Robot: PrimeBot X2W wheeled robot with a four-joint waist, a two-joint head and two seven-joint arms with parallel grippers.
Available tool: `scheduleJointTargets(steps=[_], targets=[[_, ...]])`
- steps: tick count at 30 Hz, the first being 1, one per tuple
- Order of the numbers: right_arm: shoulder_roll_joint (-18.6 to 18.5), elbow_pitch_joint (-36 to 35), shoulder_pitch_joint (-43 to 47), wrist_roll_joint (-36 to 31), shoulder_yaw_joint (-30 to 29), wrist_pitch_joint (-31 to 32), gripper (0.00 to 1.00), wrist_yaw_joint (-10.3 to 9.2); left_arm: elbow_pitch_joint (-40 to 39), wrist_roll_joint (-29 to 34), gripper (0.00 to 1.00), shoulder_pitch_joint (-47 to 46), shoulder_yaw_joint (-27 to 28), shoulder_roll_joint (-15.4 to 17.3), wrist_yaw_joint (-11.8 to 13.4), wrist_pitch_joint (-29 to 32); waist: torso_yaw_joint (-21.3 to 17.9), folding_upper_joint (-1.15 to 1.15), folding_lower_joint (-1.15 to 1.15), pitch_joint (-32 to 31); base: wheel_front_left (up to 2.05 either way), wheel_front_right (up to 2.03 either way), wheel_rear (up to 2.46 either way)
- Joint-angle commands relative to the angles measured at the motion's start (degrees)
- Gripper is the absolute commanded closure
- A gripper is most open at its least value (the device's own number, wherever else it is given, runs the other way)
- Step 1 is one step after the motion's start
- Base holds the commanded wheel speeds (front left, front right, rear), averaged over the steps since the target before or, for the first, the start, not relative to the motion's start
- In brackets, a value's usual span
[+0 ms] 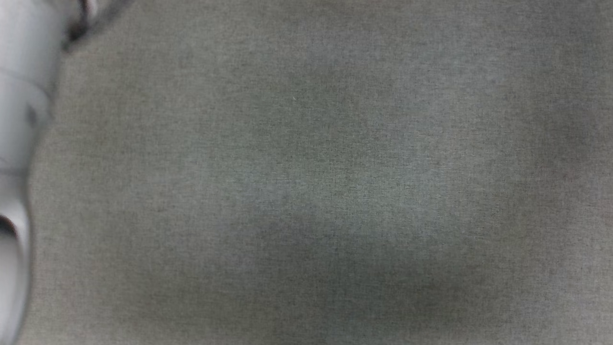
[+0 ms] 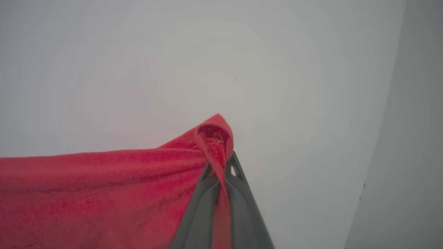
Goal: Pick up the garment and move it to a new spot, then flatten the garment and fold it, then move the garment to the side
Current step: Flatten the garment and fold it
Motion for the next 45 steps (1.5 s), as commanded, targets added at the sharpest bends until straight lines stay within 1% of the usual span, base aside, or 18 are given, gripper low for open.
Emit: scheduleJointTargets(steps=[1,5,9,10,13,17,19,22,24,26,32,35,37,39,41,43,45], targets=[[-0.1,0.4,3.4,1.2,1.5,0.3,1.0,-0.08,-1.1,-1.3,1.0,4.0,-0.1,0.0,-0.1,-0.2,0.2,0.0,0.0,-0.1,0.0,0.0,0.0],[-1.4,-2.4,12.7,6.4,6.2,1.9,1.0,-0.07,-7.2,-4.2,1.0,15.0,-1.1,0.5,-0.1,-0.8,0.6,0.0,0.0,-0.5,0.0,0.0,0.0],[-3.4,-9.9,24.9,13.2,11.5,4.4,1.0,-0.07,-14.9,-5.6,1.0,28.0,-2.4,1.8,-0.1,-3.4,0.7,0.0,0.0,-0.7,0.0,0.0,0.0],[-3.4,-9.9,24.9,13.2,11.5,4.4,1.0,-0.07,-14.9,-5.6,1.0,28.0,-2.4,1.8,-0.1,-3.4,0.7,0.0,0.0,-0.7,0.0,0.0,0.0],[-6.7,-17.9,34.4,18.0,13.6,5.9,1.0,-0.06,-20.3,-6.1,1.0,37.3,-2.2,2.8,-0.1,-5.5,0.8,0.0,0.0,-0.9,0.0,0.0,0.0],[-10.6,-28.5,47.6,20.9,13.3,5.8,1.0,-0.06,-28.2,-5.0,1.0,48.4,-1.9,4.8,-0.1,-7.0,0.9,0.0,0.0,-1.9,0.0,0.0,0.0],[-11.8,-33.5,53.8,21.9,11.5,6.3,1.0,-0.06,-31.8,-4.6,1.0,53.4,-0.7,5.8,-0.1,-7.3,0.8,0.0,0.0,-2.7,0.0,0.0,0.0],[-12.8,-40.5,62.8,21.7,8.1,8.2,1.0,-0.06,-36.0,-2.1,1.0,60.1,0.1,7.5,-0.1,-7.6,0.9,0.0,0.0,-3.7,0.0,0.0,0.0],[-12.5,-45.2,68.3,21.0,5.5,10.0,1.0,-0.06,-38.0,0.4,1.0,64.2,0.1,9.1,-0.1,-7.6,0.6,0.0,0.0,-4.4,0.0,0.0,0.0],[-11.9,-49.7,73.5,19.6,2.4,11.9,1.0,-0.06,-39.7,2.2,1.0,68.1,1.5,9.8,-0.1,-7.6,0.4,0.0,0.0,-4.9,0.0,0.0,0.0],[-6.9,-64.0,88.7,15.6,-7.5,18.9,1.0,-0.06,-47.1,6.1,1.0,80.5,6.0,11.7,-0.1,-7.6,0.0,0.0,0.0,-5.7,0.0,0.0,0.0],[-3.8,-70.6,94.1,13.5,-11.7,21.5,1.0,-0.06,-50.7,8.1,1.0,85.4,7.8,12.5,-0.1,-7.6,-0.1,0.0,0.0,-5.8,0.0,0.0,0.0],[-1.4,-74.0,96.2,12.6,-13.6,22.7,1.0,-0.06,-52.3,9.3,1.0,87.3,8.5,12.8,0.4,-7.6,-0.1,0.0,0.0,-5.7,0.0,0.0,0.0],[0.1,-76.2,96.7,12.0,-14.7,23.8,1.0,-0.06,-53.3,10.0,1.0,87.1,8.4,12.7,0.5,-7.5,0.0,0.0,0.0,-5.8,0.0,0.0,0.0],[0.4,-77.0,95.4,11.9,-14.6,24.8,1.0,-0.06,-52.8,11.1,1.0,84.8,8.0,12.7,0.6,-6.5,0.1,0.0,0.0,-5.9,0.0,0.0,0.0],[0.9,-76.6,93.5,12.7,-14.5,26.0,1.0,-0.06,-52.3,10.9,1.0,81.8,7.3,11.5,0.4,-5.0,0.4,0.0,0.0,-6.0,0.0,0.0,0.0],[0.3,-75.4,91.3,13.1,-14.3,27.2,1.0,-0.06,-50.8,10.9,1.0,78.1,6.9,10.8,0.3,-3.5,0.6,0.0,0.0,-5.9,0.0,0.0,0.0]])
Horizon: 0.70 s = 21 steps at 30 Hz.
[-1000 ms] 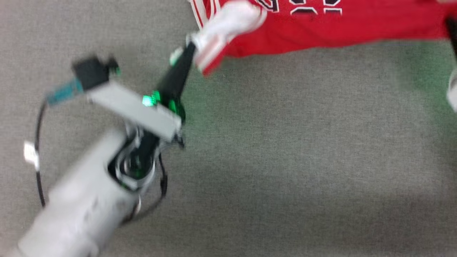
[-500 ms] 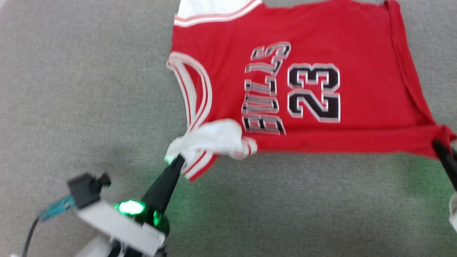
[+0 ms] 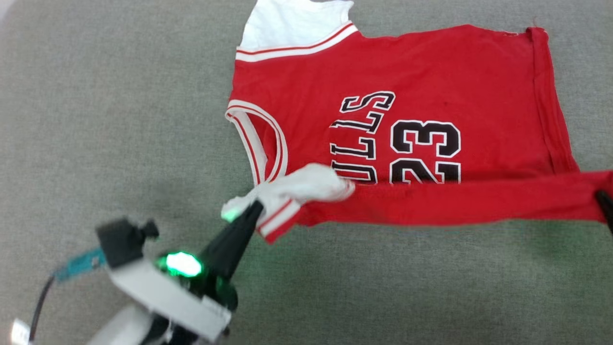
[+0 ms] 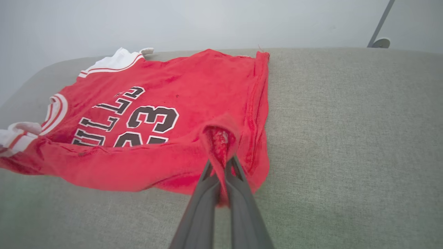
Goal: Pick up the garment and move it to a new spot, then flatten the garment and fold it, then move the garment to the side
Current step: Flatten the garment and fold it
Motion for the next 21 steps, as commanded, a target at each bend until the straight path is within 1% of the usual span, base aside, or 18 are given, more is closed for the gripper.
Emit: scheduleJointTargets(steps=[1,6,9,10,12,14,16,21], targets=[[-0.5,0.7,-1.5,0.5,0.3,0.3,1.0,-0.04,0.8,0.2,1.0,-1.9,0.0,-0.3,-0.1,0.5,0.1,0.0,0.0,0.2,0.0,0.0,0.0],[-3.0,6.2,-7.8,0.3,2.1,1.8,1.0,-0.04,7.2,-0.7,1.0,-11.0,0.1,-3.6,-0.5,2.0,0.3,0.0,0.0,1.5,0.0,0.0,0.0],[-3.6,10.0,-11.0,-0.1,3.2,1.3,1.0,-0.04,12.6,0.4,1.0,-15.0,-0.5,-4.4,-0.5,2.3,0.2,0.0,0.0,2.5,0.0,0.0,0.0],[-3.9,11.3,-12.0,-0.1,3.4,1.1,1.0,-0.04,14.3,0.2,1.0,-16.0,-0.6,-5.1,-0.5,2.1,0.2,0.0,0.0,2.9,0.0,0.0,0.0],[-4.2,14.0,-13.6,-0.6,4.0,0.3,1.0,-0.04,17.7,1.5,1.0,-17.9,-1.3,-5.3,-0.5,1.9,0.2,0.0,0.0,3.7,0.0,0.0,0.0],[-4.6,16.4,-14.8,-0.8,4.9,-0.9,1.0,-0.04,21.0,1.5,1.0,-19.4,-1.8,-6.3,-0.5,1.2,0.3,0.0,0.0,4.4,0.0,0.0,0.0],[-4.7,18.7,-15.7,-1.2,6.0,-1.9,1.0,-0.04,24.7,2.5,1.0,-20.8,-2.8,-6.7,-0.5,0.6,0.3,0.0,0.0,5.1,0.0,0.0,0.0],[-4.6,23.0,-17.7,-1.0,8.9,-4.2,1.0,-0.04,33.3,3.9,1.0,-23.6,-5.1,-8.2,-0.5,-0.9,0.2,0.0,0.0,6.2,0.0,0.0,0.0]])
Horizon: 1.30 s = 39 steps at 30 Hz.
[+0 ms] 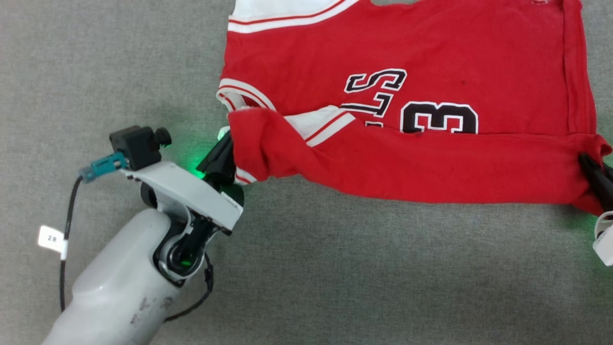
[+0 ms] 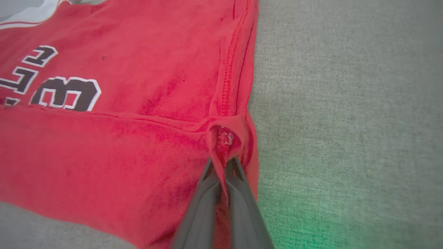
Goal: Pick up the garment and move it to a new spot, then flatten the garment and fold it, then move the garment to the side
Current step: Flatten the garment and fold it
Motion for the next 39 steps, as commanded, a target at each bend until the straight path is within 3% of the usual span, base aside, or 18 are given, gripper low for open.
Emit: scheduleJointTargets(steps=[1,2,3,4,5,6,7,8,14,17,22,23,28,34,39], targets=[[0.0,0.7,-0.9,0.1,0.5,-0.6,1.0,-0.04,2.7,0.3,1.0,0.3,-0.9,0.0,-0.1,0.0,-0.1,0.0,0.0,0.3,0.0,0.0,0.0],[0.0,1.3,-1.2,0.0,1.2,-1.1,1.0,-0.04,3.9,0.5,1.0,-0.1,-1.5,-0.1,-0.1,-0.2,-0.2,0.0,0.0,0.3,0.0,0.0,0.0],[0.1,1.7,-1.6,0.0,1.7,-1.6,1.0,-0.04,4.8,0.5,0.87,-0.5,-2.0,-0.3,0.0,-0.3,-0.3,0.0,0.0,0.2,0.0,0.0,0.0],[0.1,2.1,-2.1,0.0,2.3,-2.2,1.0,-0.04,5.7,0.9,0.64,-0.8,-2.7,-0.1,0.0,-0.4,-0.4,0.0,0.0,-0.1,0.0,0.0,0.0],[0.0,2.4,-2.4,-0.2,2.7,-2.9,1.0,-0.04,6.3,1.3,0.17,-1.0,-3.6,0.1,0.0,-0.5,-0.4,0.0,0.0,-0.4,0.0,0.0,0.0],[-0.1,2.7,-2.7,-0.3,3.0,-3.4,0.8,-0.04,6.5,1.0,0.0,-1.4,-4.4,0.3,0.0,0.0,-0.4,0.0,0.0,-0.8,0.0,0.0,0.0],[-0.2,3.0,-2.9,-0.4,3.2,-3.8,0.5,-0.04,6.6,1.0,0.0,-2.1,-5.1,0.8,0.0,0.3,-0.4,0.0,0.0,-1.3,0.0,0.0,0.0],[-0.2,3.4,-3.2,-0.6,3.1,-4.3,0.0,-0.04,6.8,1.6,0.0,-2.7,-5.7,1.9,0.0,0.5,-0.3,0.0,0.0,-1.9,0.0,0.0,0.0],[0.0,3.2,-2.3,-1.2,2.1,-5.5,0.0,-0.04,5.2,3.7,0.0,-8.7,-9.0,7.6,0.2,8.2,0.8,0.0,0.0,-6.1,0.0,0.0,0.0],[0.3,2.6,-1.3,-1.4,1.2,-5.6,0.0,-0.04,2.8,3.9,0.0,-11.0,-10.5,9.9,2.4,15.2,1.4,0.0,0.0,-7.9,0.0,0.0,0.0],[0.7,1.8,0.0,-1.7,0.0,-4.9,0.0,-0.04,-5.6,0.5,0.0,-14.1,-13.4,13.6,7.9,32.5,2.1,0.0,0.0,-9.4,0.0,0.0,0.0],[0.7,1.8,0.0,-1.7,0.0,-4.9,0.0,-0.04,-5.6,0.5,0.0,-14.1,-13.4,13.6,7.9,32.5,2.1,0.0,0.0,-9.4,0.0,0.0,0.0],[1.7,0.8,0.0,-1.9,0.0,-4.5,0.0,-0.04,-14.8,-3.6,0.0,-14.8,-14.7,16.1,13.5,43.9,1.6,0.0,0.0,-8.8,0.0,0.0,0.0],[2.5,0.3,-0.9,-1.5,1.4,-4.3,0.0,-0.04,-17.7,-5.5,0.0,-12.5,-15.8,17.5,18.1,48.2,-0.5,0.0,0.0,-7.3,0.0,0.0,0.0],[2.8,0.6,-1.9,-1.1,1.7,-4.8,0.0,-0.04,-13.0,-8.2,0.0,-10.1,-16.1,16.0,17.4,48.9,-2.2,0.0,0.0,-5.8,0.0,0.0,0.0]])
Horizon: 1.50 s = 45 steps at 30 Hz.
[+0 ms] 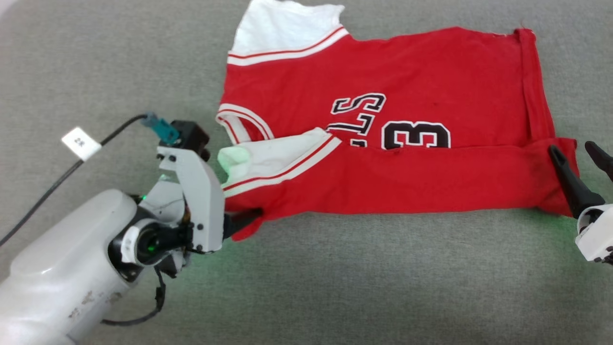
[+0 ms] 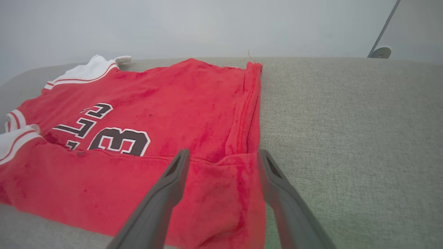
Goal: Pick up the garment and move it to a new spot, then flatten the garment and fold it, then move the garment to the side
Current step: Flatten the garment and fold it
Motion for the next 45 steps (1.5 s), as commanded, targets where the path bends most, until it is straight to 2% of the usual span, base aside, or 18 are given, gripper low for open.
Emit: scheduleJointTargets(steps=[1,6,7,8,9,10,14,21,25,28,29,31,37,45], targets=[[0.1,0.0,-1.0,0.1,0.1,-0.4,0.0,-0.04,0.7,-0.4,0.0,0.5,0.2,-0.3,-0.4,-0.2,-1.1,0.0,0.0,1.1,0.0,0.0,0.0],[-0.3,0.1,-1.5,0.5,0.5,-0.4,0.0,-0.04,7.8,-1.6,0.0,1.7,-0.5,-3.1,-2.6,-0.8,-2.7,0.0,0.0,2.0,0.0,0.0,0.0],[-0.5,0.0,-1.5,0.5,0.5,-0.3,0.0,-0.04,8.8,-1.8,0.09,1.8,-0.8,-3.6,-3.1,-0.5,-2.9,0.0,0.0,2.2,0.0,0.0,0.0],[-0.7,-0.1,-1.5,0.6,0.5,-0.2,0.0,-0.04,9.6,-2.1,0.51,1.9,-1.0,-4.1,-3.6,-0.3,-3.0,0.0,0.0,2.2,0.0,0.0,0.0],[-0.9,-0.3,-1.4,0.6,0.6,0.1,0.0,-0.04,10.4,-2.2,0.81,2.0,-1.1,-4.7,-4.1,-0.2,-3.2,0.0,0.0,2.3,0.0,0.0,0.0],[-1.2,-0.4,-1.3,0.6,0.7,0.5,0.0,-0.04,10.9,-2.2,1.0,2.0,-1.1,-5.2,-4.5,0.0,-3.3,0.0,0.0,2.3,0.0,0.0,0.0],[-4.1,-1.4,-1.0,0.8,3.3,5.5,0.0,-0.04,12.1,-2.3,1.0,1.9,-1.5,-5.9,-6.3,0.1,-3.4,0.0,0.0,2.3,0.0,0.0,0.0],[-11.4,-3.6,-2.6,3.8,8.8,21.4,0.0,-0.04,12.6,-1.3,1.0,1.1,-2.0,-7.5,-7.6,-0.4,-2.6,0.0,0.0,2.5,0.0,0.0,0.0],[-12.1,-1.6,-5.3,4.8,10.6,27.6,0.0,-0.04,12.2,-0.8,1.0,0.6,-2.1,-8.0,-7.8,-1.0,-1.9,0.0,0.0,3.3,0.0,0.0,0.0],[-11.7,1.4,-7.4,3.9,12.1,29.3,0.0,-0.04,12.2,-0.6,1.0,0.6,-1.9,-8.5,-8.1,-1.5,-1.2,0.0,0.0,3.8,0.0,0.0,0.0],[-11.5,2.1,-7.8,3.7,12.7,29.6,0.4,-0.04,12.3,-0.5,1.0,0.6,-2.0,-8.6,-8.2,-1.6,-1.0,0.0,0.0,3.9,0.0,0.0,0.0],[-11.1,3.6,-8.2,3.7,13.7,29.5,1.0,-0.04,12.6,-0.3,1.0,0.8,-2.0,-8.8,-8.4,-2.1,-0.6,0.0,0.0,3.9,0.0,0.0,0.0],[-12.9,3.6,-6.1,4.6,13.9,27.8,1.0,-0.05,11.8,-0.2,1.0,2.6,-1.5,-7.7,-9.5,-3.9,0.1,0.0,0.0,2.6,0.0,0.0,0.0],[-15.8,-3.1,4.1,5.5,7.8,27.4,1.0,-0.05,2.2,-0.6,1.0,8.0,-0.8,-0.6,-8.6,-6.0,0.6,0.0,0.0,0.5,0.0,0.0,0.0]])
